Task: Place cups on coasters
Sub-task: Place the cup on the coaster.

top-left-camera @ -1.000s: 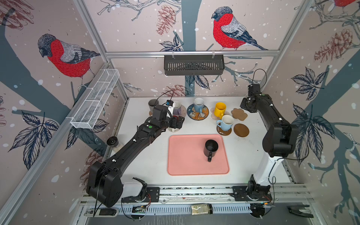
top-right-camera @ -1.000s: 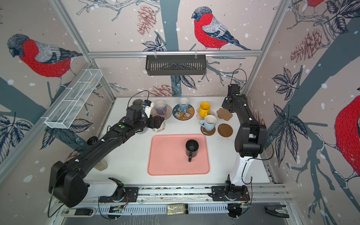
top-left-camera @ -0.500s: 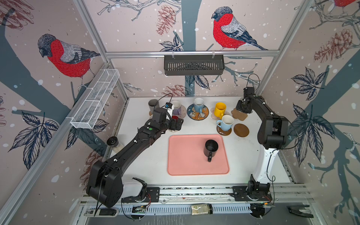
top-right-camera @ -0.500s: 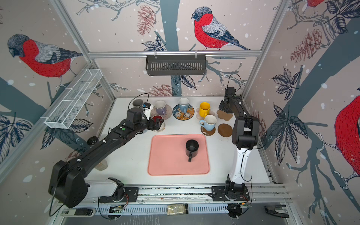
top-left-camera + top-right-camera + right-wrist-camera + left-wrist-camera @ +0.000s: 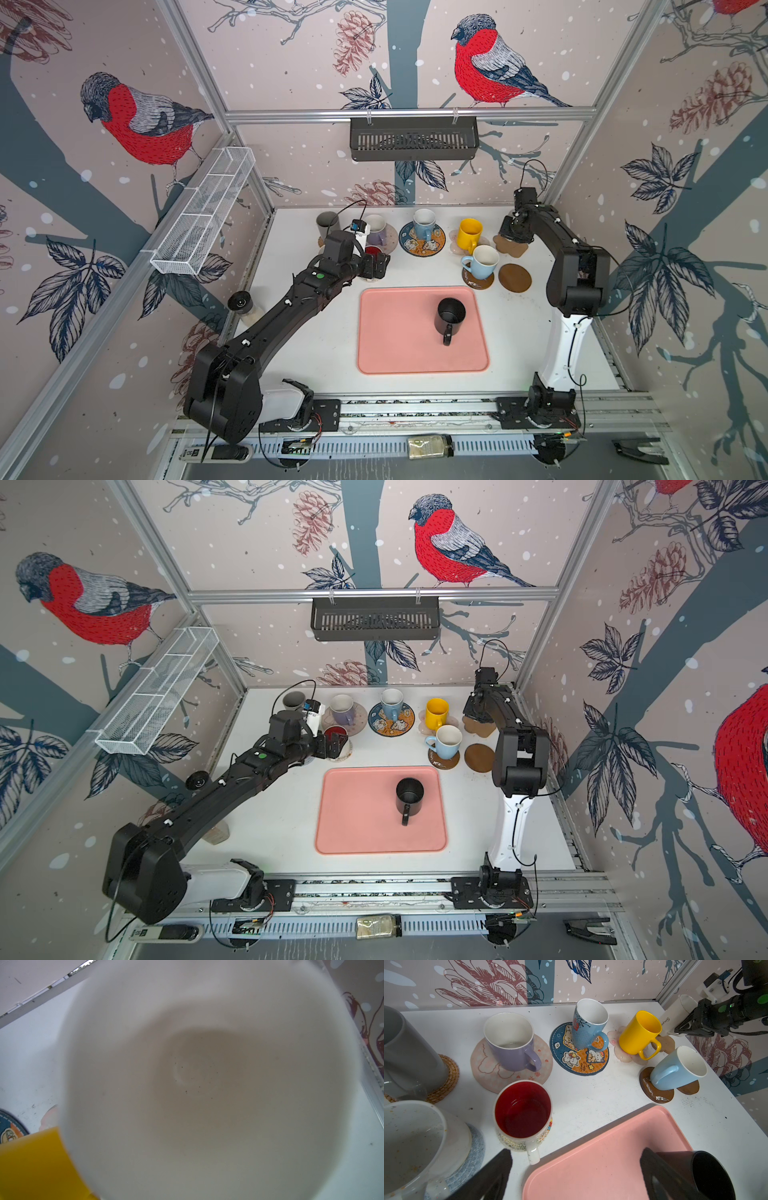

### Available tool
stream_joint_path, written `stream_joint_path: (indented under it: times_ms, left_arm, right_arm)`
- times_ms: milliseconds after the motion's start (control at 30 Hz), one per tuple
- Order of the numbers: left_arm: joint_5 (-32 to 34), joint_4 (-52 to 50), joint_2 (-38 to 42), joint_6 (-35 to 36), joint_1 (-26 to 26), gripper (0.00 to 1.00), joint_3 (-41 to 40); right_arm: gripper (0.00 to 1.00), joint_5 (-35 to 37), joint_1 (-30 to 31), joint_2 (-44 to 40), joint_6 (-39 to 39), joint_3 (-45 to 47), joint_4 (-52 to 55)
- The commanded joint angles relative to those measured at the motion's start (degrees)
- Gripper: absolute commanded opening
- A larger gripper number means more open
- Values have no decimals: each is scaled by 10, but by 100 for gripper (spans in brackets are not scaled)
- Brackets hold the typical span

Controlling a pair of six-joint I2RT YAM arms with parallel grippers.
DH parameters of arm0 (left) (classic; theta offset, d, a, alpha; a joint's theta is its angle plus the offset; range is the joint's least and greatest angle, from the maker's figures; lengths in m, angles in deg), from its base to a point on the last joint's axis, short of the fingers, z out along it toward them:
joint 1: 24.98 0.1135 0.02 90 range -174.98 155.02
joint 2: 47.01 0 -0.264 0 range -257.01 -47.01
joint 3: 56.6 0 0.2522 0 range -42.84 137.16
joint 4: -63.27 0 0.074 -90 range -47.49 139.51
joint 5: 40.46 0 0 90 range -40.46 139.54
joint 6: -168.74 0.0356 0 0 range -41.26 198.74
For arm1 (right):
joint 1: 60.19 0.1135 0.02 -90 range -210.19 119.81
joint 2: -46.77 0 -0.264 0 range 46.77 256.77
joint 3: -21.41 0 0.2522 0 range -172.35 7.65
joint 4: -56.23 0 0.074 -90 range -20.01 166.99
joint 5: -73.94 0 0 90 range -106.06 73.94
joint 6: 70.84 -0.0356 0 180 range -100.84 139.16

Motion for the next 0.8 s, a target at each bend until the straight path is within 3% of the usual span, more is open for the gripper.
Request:
stream_joint_path:
  times_ms: [0, 400, 767]
  left_arm:
    - [-13, 26, 8, -3, 1, 97, -5]
    - [-19, 29, 24, -7, 1, 97, -14]
    - [-18, 29, 23, -6, 1, 97, -15]
  right_arm:
    - [2, 25, 4, -26, 12, 14, -25]
    - [2, 28, 8, -56, 17, 67, -41]
    - [2, 35, 5, -36, 22, 61, -42]
